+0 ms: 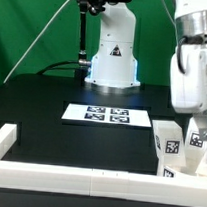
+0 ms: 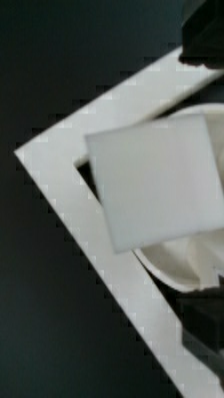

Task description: Assemble stool

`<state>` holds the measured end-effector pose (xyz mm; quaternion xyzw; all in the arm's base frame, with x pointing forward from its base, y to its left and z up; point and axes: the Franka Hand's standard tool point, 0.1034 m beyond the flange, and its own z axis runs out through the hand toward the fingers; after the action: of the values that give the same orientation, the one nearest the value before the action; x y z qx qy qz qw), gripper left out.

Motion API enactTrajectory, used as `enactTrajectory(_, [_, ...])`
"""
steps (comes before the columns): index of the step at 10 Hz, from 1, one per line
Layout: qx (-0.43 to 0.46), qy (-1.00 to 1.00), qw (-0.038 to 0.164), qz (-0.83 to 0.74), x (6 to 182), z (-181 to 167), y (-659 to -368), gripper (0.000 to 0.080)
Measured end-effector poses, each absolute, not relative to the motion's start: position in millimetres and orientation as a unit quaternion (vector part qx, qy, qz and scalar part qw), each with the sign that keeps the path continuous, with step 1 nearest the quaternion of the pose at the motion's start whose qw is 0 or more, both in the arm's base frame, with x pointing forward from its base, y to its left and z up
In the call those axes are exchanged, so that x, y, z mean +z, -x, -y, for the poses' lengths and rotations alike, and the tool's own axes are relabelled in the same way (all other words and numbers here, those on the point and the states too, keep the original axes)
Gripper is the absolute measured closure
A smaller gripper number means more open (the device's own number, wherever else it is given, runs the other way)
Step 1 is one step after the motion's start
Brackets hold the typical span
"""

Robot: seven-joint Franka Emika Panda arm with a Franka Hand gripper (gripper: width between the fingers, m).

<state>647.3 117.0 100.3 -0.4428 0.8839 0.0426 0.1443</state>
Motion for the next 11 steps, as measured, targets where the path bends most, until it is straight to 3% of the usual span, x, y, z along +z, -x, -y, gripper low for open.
enactTrajectory(4, [0.022,0.546,0.147,-0.824,102.4,-116.9,-647.9,0.015])
enactTrajectory(5, [0.013,0.618,0.117,-0.778,102.7,-124.0,-645.3,0.015])
enactTrajectory(7, [-0.007,0.736,0.091,-0.671,108.6,-140.1,-647.2,0.015])
enactTrajectory(11, [-0.016,0.82,0.088,-0.565,109.5,-141.5,-647.6,0.015])
